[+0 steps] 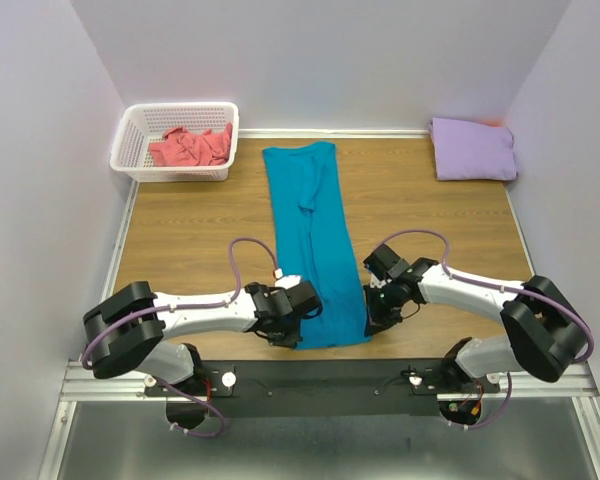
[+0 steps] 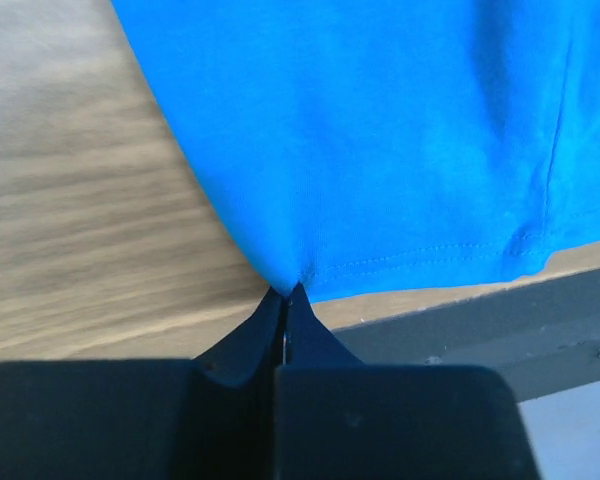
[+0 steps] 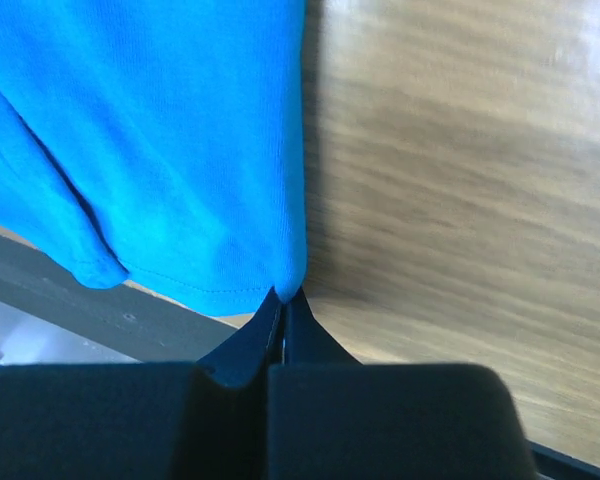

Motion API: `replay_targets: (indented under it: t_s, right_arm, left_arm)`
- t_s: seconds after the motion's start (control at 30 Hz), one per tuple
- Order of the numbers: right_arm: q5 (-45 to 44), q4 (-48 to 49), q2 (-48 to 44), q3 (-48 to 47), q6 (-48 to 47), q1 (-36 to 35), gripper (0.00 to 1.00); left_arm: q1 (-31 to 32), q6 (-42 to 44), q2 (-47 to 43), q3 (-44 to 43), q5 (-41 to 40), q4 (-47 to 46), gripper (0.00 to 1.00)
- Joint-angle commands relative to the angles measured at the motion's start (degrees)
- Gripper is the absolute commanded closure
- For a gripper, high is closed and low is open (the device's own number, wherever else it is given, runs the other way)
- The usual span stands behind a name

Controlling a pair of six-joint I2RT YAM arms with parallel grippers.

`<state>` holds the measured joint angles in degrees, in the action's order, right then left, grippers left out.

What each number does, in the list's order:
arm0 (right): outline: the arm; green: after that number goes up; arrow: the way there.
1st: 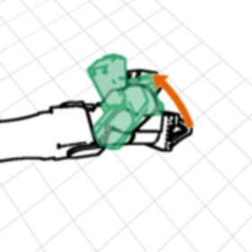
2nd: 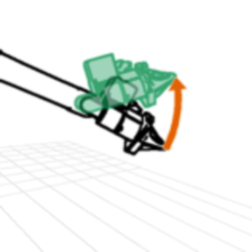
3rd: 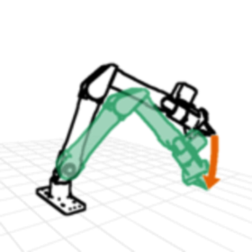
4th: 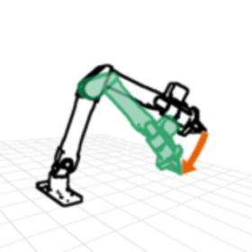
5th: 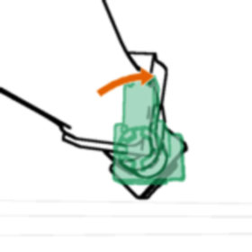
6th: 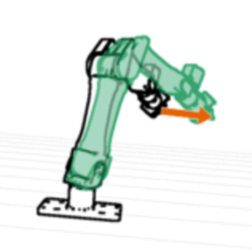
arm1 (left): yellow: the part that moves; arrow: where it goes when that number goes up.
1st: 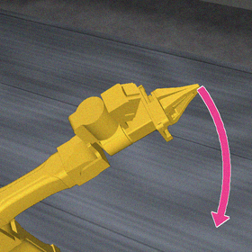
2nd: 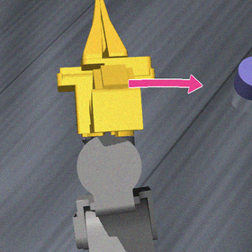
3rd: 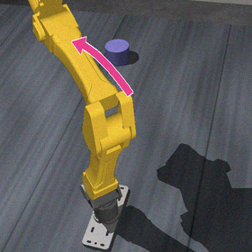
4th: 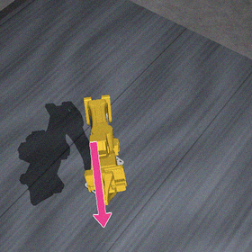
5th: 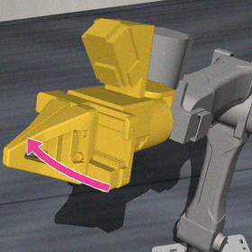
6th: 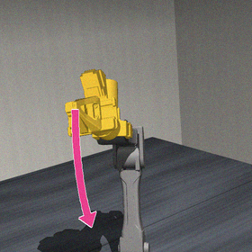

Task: Fold and stack the t-shirts
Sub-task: Fold the tshirt

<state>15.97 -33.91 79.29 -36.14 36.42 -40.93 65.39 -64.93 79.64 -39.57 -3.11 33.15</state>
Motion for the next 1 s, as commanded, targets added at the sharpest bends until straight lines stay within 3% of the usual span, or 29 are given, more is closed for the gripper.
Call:
replay_targets:
  t_s: [0.0, 0.13, 0.27, 0.47, 0.6, 0.97]
  right_arm:
    - [2.5, -2.1, -2.9, 2.3, -0.4, -0.5, 1.00]
    - [8.7, -9.3, -6.2, 2.3, -1.5, -0.4, 1.00]
    - [7.0, -13.6, -8.9, -2.6, -2.3, -0.5, 0.99]
    - [-3.2, -15.6, -1.0, -20.2, -5.3, 1.1, 0.99]
    - [-5.4, -15.7, 5.8, -30.3, -9.5, 4.4, 0.99]
    - [-8.3, -12.4, 18.0, -44.4, -16.6, 10.5, 1.00]
  left_arm:
    - [3.4, -2.9, 0.6, 0.5, 1.7, 5.7, 1.00]
    - [10.5, -6.1, -2.1, -1.3, 7.0, 9.1, 1.00]
    - [11.7, -6.2, -4.4, -2.0, 8.7, 7.7, 1.00]
    - [-2.5, 3.4, -10.9, -8.0, 3.6, 8.9, 1.00]
    - [-14.2, 14.7, -11.1, -11.0, -0.2, 6.9, 1.00]
    - [-27.6, 29.4, -3.6, -13.7, -6.9, -6.3, 1.00]
